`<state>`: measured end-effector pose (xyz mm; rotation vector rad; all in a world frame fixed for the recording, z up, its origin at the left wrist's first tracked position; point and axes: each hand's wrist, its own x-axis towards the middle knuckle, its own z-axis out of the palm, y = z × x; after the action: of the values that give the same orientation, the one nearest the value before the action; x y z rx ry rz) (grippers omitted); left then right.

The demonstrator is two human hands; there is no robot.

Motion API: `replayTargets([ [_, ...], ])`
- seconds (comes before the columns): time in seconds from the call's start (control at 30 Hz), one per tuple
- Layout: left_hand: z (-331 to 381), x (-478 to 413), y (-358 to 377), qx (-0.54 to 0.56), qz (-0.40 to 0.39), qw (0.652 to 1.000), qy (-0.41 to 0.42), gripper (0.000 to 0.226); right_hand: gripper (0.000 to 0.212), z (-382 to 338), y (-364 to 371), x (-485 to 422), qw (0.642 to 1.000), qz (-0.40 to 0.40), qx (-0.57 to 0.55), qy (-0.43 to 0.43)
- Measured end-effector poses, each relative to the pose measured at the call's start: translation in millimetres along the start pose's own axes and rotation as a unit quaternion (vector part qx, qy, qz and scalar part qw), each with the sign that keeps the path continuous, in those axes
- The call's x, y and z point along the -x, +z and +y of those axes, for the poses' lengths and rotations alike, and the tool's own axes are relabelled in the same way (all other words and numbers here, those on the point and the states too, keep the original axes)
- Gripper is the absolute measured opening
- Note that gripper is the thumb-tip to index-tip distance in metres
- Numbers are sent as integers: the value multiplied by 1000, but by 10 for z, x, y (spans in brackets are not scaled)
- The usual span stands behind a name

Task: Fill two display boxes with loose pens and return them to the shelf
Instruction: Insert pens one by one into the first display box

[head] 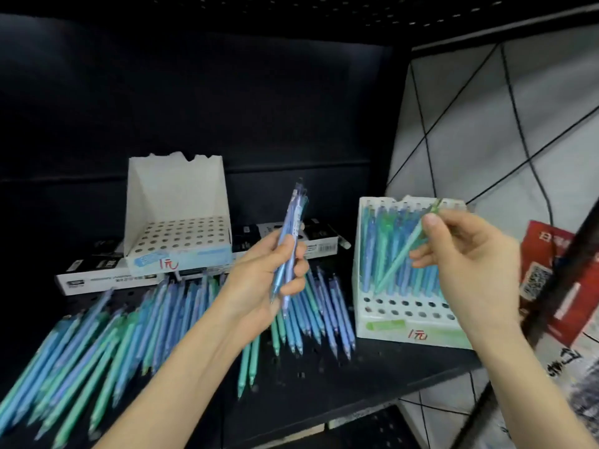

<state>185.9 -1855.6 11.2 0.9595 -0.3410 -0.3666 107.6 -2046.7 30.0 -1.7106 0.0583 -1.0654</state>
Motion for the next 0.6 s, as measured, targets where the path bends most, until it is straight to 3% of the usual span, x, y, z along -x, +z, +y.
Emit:
replayTargets([
  [0.2, -107, -75, 52, -18, -7, 1000, -10, 12, 6, 185, 138, 10, 994, -30, 107, -2],
  [0.47, -199, 14, 6, -163, -11, 986, 26, 13, 20, 243, 273, 48, 966, -97, 239, -4],
  [0.53, -215, 36, 4, -205, -20, 978, 40, 16, 22, 217, 279, 51, 954, -86, 286, -28],
  [0.6, -230, 57, 7, -237, -25, 970, 54, 17, 28, 160, 306, 78, 937, -18, 331, -108],
])
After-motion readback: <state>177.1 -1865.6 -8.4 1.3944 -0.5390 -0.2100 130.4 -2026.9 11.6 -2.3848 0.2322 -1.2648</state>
